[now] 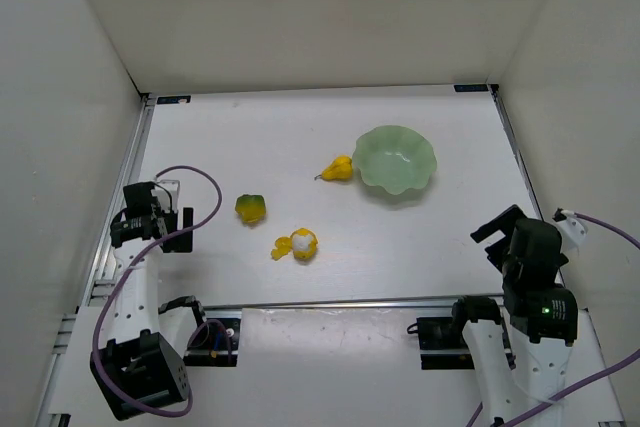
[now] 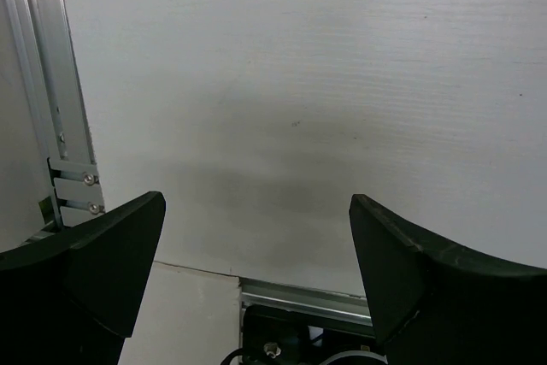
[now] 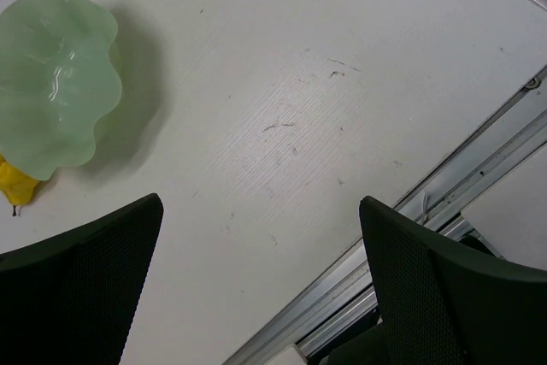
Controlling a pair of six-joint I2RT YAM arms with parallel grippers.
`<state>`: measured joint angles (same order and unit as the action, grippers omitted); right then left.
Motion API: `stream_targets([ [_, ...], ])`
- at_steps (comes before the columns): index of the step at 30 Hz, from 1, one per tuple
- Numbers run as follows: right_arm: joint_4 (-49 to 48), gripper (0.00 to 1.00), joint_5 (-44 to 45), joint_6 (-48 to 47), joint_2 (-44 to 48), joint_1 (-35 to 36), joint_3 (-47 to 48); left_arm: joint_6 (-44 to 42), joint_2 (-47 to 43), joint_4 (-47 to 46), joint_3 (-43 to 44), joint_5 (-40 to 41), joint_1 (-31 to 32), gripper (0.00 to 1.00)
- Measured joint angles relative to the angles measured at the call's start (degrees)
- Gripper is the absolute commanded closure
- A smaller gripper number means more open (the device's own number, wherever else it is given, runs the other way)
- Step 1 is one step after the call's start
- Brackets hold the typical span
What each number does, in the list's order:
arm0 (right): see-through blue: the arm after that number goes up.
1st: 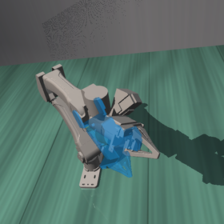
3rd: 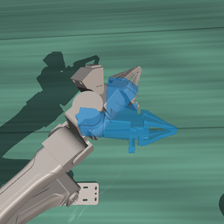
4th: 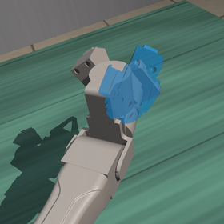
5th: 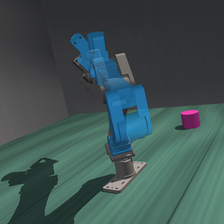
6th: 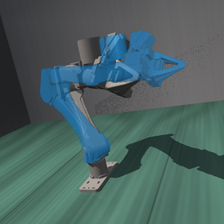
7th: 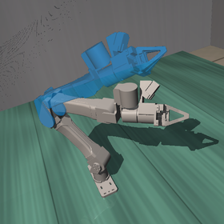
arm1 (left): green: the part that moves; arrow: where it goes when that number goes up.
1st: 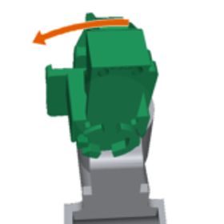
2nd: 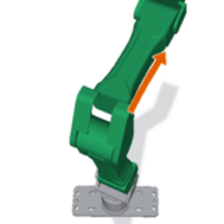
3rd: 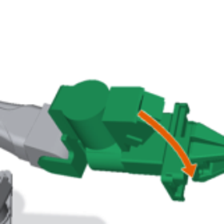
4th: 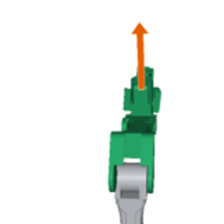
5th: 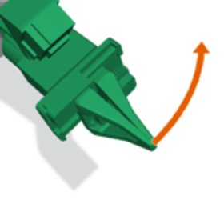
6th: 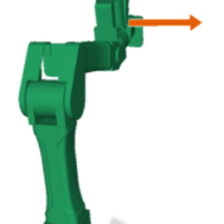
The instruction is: Place and organize the fake fruits in the fruit bowl
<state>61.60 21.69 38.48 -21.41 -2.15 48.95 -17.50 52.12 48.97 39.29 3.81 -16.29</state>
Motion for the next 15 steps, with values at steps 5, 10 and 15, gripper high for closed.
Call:
stream_targets([
  [5,-0.04,0.00,-0.44,-0.02,-0.11,0.00,-0.04,-2.19,0.74,3.28,2.99,-3.72,0.42,0.00],
  [10,-0.11,0.00,-1.11,-0.26,-1.46,0.00,-0.11,-3.13,8.13,6.34,15.82,-5.55,12.66,0.00],
  [15,-0.42,0.00,-1.97,-0.98,-4.07,0.00,-0.50,-2.19,22.49,4.44,29.00,-3.78,31.80,0.00],
])
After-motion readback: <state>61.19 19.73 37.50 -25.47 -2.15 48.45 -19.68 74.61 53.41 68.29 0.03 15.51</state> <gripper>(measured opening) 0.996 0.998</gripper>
